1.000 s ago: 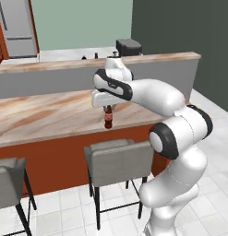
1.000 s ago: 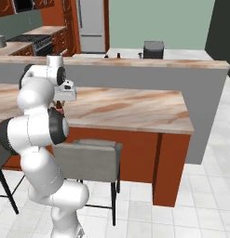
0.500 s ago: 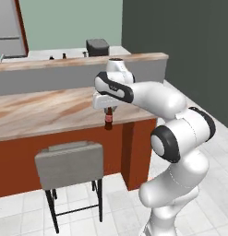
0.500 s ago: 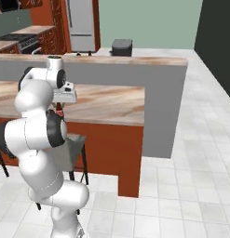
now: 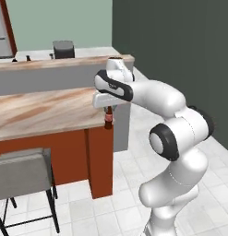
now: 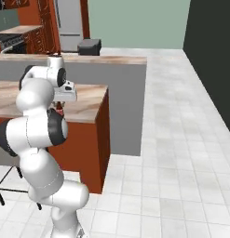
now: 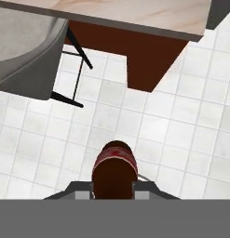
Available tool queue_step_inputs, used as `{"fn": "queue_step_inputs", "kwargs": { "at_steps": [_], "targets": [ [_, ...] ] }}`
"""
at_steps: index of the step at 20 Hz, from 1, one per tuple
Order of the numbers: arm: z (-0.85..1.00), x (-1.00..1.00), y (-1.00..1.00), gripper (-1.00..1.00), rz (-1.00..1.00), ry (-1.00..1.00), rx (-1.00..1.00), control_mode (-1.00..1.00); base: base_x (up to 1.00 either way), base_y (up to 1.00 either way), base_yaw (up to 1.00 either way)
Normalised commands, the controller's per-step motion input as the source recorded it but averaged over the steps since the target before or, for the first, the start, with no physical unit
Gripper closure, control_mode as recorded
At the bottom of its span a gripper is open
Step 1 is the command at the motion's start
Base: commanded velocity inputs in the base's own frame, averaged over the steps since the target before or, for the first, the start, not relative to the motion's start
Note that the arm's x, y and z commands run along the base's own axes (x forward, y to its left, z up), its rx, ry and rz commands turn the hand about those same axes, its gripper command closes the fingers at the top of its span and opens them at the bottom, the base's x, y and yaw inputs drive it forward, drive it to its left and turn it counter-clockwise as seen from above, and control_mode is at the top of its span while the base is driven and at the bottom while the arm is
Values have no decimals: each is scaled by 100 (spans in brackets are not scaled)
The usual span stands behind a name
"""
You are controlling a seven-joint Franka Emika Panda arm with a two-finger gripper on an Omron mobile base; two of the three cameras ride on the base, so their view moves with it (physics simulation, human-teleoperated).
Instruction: Place the large bottle from the dining counter next to the other large bottle outside the sink, and place the small bottle from the dining counter next to the other small bottle inside the sink.
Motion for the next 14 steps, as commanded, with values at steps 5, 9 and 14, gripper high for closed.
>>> {"fn": "queue_step_inputs", "kwargs": {
  "at_steps": [5, 9, 14],
  "targets": [
    [0, 0, 0, 100, 0, 0, 0, 100, 25, -89, 0],
    [0, 0, 0, 100, 0, 0, 0, 100, 31, -52, 0],
    [0, 0, 0, 100, 0, 0, 0, 100, 49, -47, 0]
  ]
}}
